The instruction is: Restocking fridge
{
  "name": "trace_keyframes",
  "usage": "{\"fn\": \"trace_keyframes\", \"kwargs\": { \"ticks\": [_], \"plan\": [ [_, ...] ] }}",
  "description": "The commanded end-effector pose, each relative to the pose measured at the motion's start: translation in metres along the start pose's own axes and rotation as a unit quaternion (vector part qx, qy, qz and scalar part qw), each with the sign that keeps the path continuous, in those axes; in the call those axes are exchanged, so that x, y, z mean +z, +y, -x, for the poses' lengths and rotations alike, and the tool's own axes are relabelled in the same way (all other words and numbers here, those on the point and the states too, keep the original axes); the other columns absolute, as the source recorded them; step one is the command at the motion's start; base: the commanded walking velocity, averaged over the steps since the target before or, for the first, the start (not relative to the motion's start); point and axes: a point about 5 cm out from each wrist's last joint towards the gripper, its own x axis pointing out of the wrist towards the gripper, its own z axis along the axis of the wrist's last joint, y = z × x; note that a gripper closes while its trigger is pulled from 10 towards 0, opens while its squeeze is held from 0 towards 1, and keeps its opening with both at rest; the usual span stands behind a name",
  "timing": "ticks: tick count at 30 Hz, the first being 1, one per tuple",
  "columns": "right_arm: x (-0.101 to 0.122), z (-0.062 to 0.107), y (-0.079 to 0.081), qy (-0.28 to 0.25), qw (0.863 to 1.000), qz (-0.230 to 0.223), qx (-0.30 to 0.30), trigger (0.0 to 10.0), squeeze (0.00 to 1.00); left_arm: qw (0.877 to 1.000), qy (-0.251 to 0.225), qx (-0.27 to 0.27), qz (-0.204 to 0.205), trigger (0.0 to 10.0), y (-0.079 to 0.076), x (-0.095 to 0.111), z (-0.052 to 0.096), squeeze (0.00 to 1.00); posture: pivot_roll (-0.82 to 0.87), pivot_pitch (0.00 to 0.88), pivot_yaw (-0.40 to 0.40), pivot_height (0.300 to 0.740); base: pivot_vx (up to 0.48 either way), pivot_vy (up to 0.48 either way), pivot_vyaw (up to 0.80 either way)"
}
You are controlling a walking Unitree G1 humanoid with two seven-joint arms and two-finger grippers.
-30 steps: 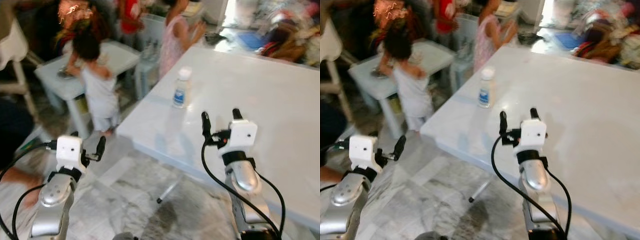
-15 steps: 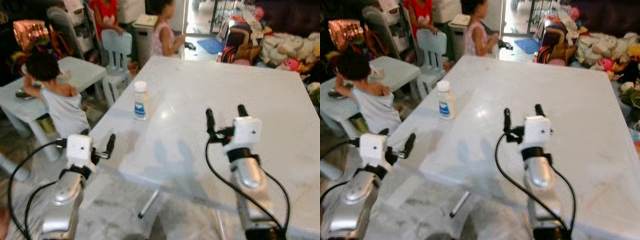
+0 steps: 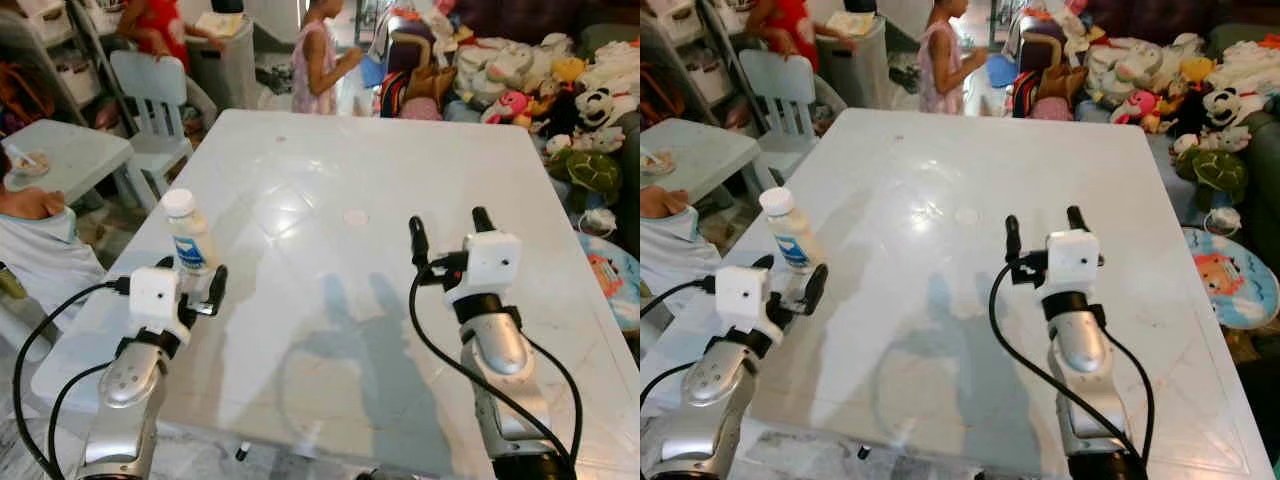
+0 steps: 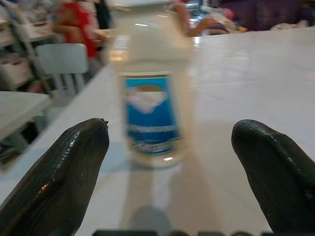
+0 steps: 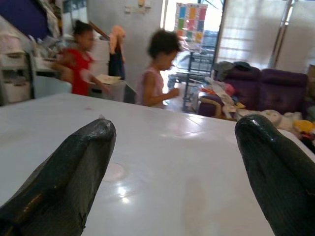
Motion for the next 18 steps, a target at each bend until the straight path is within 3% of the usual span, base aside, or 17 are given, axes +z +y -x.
{"fn": "trace_keyframes", "kwargs": {
  "ticks": [1,3,18],
  "plan": [
    [-0.0004,-0.0025,0.0026,0.000,1.000,0.000,0.006,10.0,0.00,1.000,0.010,0.011,0.002,10.0,0.0054,-0.0029,0.0021,0.00,0.02,0.000,0.019,0.740,0.000,0.000,0.00],
    [-0.0006,-0.0030,0.0033,0.000,1.000,0.001,0.008,10.0,0.00,1.000,0.010,0.011,0.001,10.0,0.0056,-0.0032,0.0027,0.00,0.02,0.000,0.018,0.740,0.000,0.000,0.00],
    [-0.0005,-0.0042,0.0028,-0.003,1.000,0.004,0.011,10.0,0.00,1.000,-0.001,-0.010,-0.011,10.0,-0.0029,0.0000,-0.0007,0.00,0.02,0.000,0.024,0.740,0.000,0.446,0.00]
  ]
}}
